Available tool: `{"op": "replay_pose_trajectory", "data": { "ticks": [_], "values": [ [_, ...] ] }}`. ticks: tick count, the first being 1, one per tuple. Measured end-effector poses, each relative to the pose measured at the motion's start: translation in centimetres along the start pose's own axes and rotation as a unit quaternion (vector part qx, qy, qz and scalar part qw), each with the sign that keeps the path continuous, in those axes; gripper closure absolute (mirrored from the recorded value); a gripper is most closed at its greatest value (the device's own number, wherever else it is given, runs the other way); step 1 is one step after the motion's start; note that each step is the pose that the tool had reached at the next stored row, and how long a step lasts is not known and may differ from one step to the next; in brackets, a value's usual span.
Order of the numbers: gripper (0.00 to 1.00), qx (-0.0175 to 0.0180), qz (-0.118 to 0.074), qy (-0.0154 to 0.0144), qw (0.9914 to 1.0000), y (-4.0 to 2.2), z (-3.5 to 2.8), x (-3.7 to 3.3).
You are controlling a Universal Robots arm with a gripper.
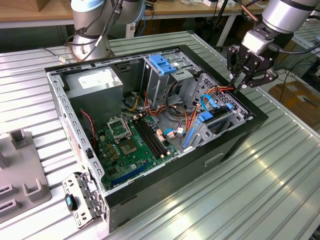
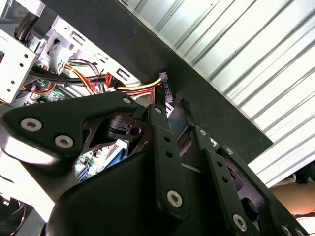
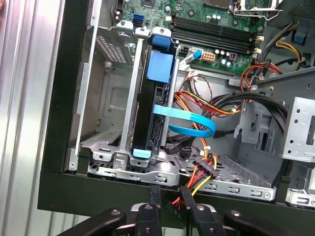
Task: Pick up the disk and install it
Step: 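Insert the second disk wire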
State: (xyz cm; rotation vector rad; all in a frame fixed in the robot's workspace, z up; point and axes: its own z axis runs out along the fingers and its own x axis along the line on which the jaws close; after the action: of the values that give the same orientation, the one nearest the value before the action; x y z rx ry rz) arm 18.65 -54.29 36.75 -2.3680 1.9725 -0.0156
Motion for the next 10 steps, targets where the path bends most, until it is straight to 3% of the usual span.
{"op": "replay_pose_trajectory", "data": {
  "ticks": [3,10],
  "values": [
    [0.7,-0.0012,-0.04,-0.002,0.99921,-0.02,-0.02,0.0],
    [0.7,-0.0019,-0.051,-0.0019,0.99868,-0.04,-0.43,-0.01]
  ]
}}
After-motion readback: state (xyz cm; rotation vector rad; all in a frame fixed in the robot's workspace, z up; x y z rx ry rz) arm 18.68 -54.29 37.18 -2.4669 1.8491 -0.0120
